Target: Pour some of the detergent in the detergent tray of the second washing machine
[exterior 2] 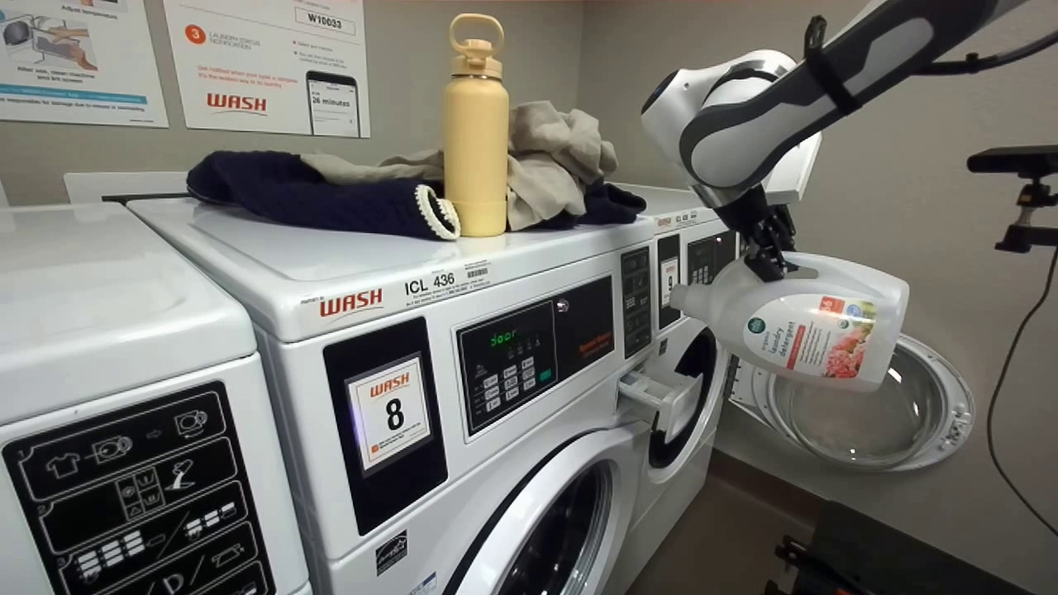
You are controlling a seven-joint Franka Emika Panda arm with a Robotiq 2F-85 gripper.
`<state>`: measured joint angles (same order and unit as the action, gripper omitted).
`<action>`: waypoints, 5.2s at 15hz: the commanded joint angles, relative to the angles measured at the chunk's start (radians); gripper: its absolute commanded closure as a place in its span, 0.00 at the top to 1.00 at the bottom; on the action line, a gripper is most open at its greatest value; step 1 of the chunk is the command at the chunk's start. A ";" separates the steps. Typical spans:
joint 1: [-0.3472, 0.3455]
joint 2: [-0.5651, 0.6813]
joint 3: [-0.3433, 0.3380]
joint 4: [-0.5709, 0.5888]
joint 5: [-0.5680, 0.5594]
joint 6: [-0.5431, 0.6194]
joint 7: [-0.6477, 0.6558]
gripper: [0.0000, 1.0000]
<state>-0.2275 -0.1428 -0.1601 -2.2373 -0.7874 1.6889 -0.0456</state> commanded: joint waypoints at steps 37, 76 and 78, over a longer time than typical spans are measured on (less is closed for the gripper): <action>0.085 0.257 0.026 0.235 -0.248 -0.315 -0.382 0.09; 0.090 0.307 0.055 0.285 -0.273 -0.312 -0.361 0.09; 0.087 0.284 0.054 0.275 -0.259 -0.300 -0.322 0.09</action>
<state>-0.1335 0.2050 -0.1121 -1.9526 -1.0528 1.3873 -0.3874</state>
